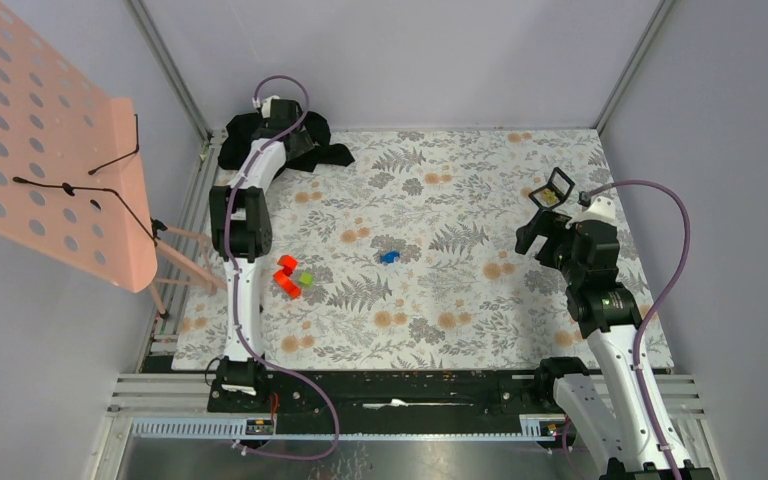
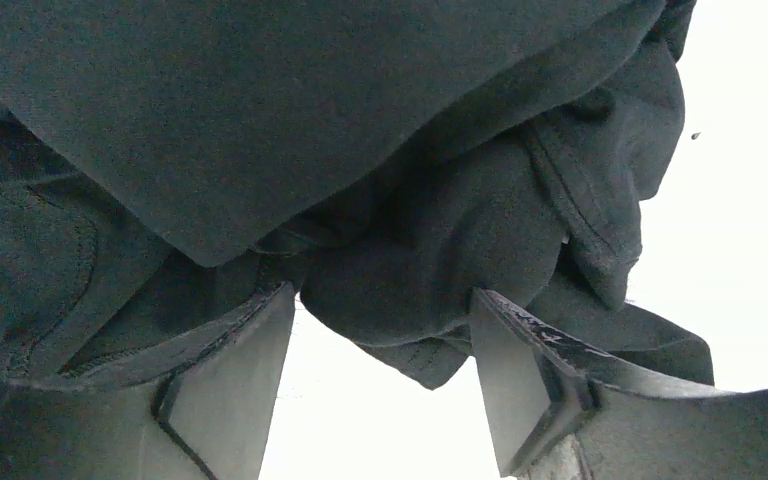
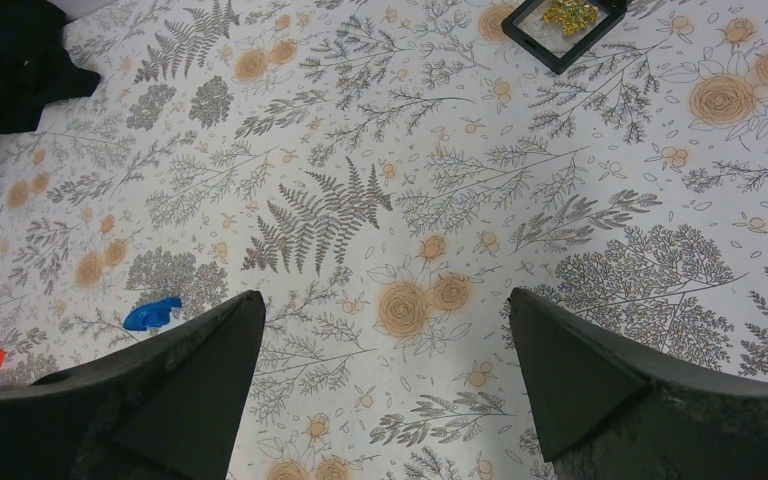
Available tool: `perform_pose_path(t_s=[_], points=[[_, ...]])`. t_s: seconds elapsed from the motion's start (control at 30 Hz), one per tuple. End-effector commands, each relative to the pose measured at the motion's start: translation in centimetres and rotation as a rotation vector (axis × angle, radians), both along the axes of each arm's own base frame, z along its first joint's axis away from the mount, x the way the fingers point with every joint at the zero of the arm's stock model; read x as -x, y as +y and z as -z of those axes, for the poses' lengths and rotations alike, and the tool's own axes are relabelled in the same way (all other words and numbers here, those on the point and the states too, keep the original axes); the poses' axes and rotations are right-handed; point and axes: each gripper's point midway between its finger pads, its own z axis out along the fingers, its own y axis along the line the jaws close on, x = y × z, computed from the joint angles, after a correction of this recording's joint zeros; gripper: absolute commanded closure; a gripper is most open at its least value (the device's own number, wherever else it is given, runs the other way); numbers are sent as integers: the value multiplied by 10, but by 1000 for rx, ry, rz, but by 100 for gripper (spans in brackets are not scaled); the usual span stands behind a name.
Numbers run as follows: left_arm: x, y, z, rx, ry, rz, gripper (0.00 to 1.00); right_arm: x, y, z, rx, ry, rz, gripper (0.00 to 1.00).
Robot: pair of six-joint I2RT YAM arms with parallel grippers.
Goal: Pin the brooch onto the clothing
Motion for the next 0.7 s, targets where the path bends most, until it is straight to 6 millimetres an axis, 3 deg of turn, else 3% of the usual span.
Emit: perform_pose_path(t_s=[0.0, 0.1, 0.2, 0.3, 0.33, 0.47, 0.67], points=[[-13, 2, -22, 42, -67, -6, 33, -4, 5, -18, -11, -57, -25, 0], [-14, 4, -21, 64, -67, -1, 48, -4, 5, -19, -11, -61, -26, 0], [-14, 4, -19, 83, -67, 11, 74, -4, 5, -19, -12, -62, -26, 0], [-11, -7, -25, 123, -90, 48, 99, -3, 5, -19, -11, -62, -26, 0], [-9, -13, -32, 139, -112, 69, 100, -4, 5, -20, -11, -63, -25, 0], [3, -50, -102, 166, -284, 181, 100, -5, 6, -18, -11, -55, -30, 1], [52, -125, -196, 134, -451, 391, 100, -4, 16, -14, -37, -27, -78, 0]])
